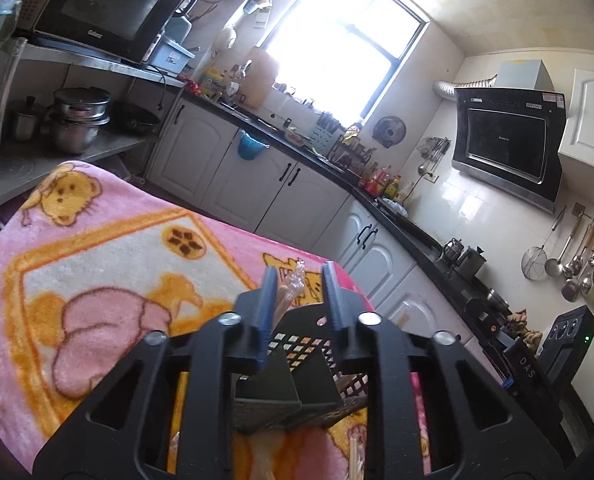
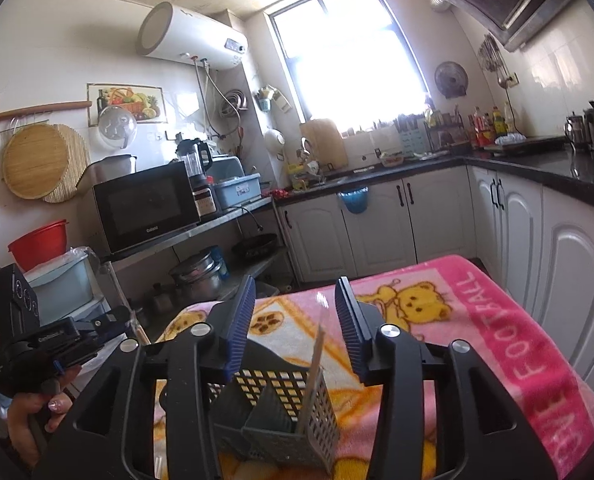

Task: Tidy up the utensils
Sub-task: 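Raise both open grippers away from the caddy toward the chopstick pile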

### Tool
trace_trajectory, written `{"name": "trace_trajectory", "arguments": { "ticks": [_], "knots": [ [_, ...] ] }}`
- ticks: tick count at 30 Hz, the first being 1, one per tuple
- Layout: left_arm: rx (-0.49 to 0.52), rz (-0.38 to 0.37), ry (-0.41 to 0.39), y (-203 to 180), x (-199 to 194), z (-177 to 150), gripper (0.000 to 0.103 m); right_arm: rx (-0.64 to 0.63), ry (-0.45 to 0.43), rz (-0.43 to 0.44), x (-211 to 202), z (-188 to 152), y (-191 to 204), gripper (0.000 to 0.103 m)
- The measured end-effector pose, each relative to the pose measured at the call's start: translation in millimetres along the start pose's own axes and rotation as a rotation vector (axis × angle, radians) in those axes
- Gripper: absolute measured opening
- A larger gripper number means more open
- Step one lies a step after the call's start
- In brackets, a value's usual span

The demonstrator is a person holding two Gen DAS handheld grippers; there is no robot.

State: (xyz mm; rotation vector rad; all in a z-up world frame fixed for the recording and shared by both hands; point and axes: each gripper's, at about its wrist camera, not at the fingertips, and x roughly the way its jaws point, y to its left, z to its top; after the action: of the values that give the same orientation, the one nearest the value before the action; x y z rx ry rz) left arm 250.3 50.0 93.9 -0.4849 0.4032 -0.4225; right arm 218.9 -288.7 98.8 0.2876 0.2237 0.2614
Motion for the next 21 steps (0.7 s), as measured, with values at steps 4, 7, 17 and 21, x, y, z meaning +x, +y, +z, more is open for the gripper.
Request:
{"name": "trace_trajectory", "arguments": {
  "ticks": [4, 7, 17, 21],
  "knots": [
    [0.015, 0.016, -0.006, -2.4, -8.1, -1.7, 0.030, 0.010, 0.029, -0.010, -4.3, -4.7, -2.9, 0.042],
    [0.016, 0.023, -0.013, -3.2, -14.9, -3.9, 0.039, 0.018, 0.046, -0.015, -7.3, -8.2, -5.0, 0.043],
    [0.004, 0.045, -0.009, -0.5, -28.2, -17.1, 0.075, 0.027, 0.089, -0.006, -18.2, -19.2, -4.1, 0.046],
    [0.001, 0.052, -0.006, -0.8, -31.8, -21.1, 0.087, 0.020, 0.100, 0.001, -22.7, -22.2, -0.9, 0.049]
  ]
}}
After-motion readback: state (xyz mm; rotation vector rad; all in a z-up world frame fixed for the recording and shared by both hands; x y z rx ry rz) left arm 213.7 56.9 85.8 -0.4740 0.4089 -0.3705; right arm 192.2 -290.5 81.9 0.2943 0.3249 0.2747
